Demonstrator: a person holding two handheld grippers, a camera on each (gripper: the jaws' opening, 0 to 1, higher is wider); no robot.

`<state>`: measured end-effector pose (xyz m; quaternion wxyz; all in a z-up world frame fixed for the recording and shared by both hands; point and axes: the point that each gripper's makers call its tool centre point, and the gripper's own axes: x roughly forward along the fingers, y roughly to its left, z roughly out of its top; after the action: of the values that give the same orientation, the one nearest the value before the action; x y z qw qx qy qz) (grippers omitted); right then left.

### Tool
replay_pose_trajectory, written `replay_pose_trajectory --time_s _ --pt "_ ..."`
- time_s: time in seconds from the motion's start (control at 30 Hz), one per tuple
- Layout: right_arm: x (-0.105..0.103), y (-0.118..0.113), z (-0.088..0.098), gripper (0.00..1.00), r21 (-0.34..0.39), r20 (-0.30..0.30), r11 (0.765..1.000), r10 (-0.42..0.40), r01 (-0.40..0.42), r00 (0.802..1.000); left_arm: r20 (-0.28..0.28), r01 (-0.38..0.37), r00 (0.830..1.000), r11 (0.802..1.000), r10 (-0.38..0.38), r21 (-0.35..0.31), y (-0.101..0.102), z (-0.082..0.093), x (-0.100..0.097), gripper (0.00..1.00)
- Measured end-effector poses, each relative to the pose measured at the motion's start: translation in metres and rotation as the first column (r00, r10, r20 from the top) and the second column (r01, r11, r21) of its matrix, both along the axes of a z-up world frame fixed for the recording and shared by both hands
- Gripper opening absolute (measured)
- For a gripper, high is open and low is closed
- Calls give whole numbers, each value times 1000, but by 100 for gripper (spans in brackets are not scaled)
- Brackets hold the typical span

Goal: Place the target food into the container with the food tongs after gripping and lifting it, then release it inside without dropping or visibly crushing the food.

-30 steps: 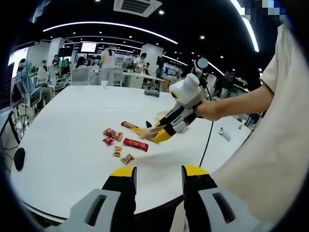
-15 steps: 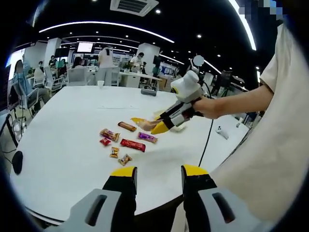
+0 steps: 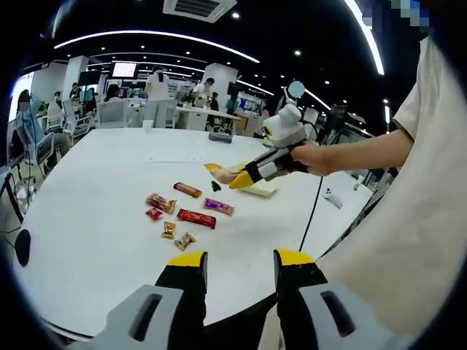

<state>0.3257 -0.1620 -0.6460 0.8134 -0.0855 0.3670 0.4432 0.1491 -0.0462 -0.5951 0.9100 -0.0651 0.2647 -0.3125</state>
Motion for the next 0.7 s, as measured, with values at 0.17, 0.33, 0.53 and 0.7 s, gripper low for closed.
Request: replay_pose_trajectory --time_s 0.17,0.33,0.53,0.7 --pt "3 -8 1 22 6 -3 999 -34 34 999 0 11 1000 1000 -11 -1 -3 0 3 35" --pt "8 -13 2 22 12 6 998 -63 63 998 -1 21 1000 1000 -21 -1 -5 0 4 35" --pt "15 -22 5 22 17 17 995 -103 103 995 -2 29 1000 1000 -29 3 -5 0 6 35" --pt "21 -29 5 22 27 17 991 -135 135 991 -1 33 999 999 -33 4 -6 1 7 35"
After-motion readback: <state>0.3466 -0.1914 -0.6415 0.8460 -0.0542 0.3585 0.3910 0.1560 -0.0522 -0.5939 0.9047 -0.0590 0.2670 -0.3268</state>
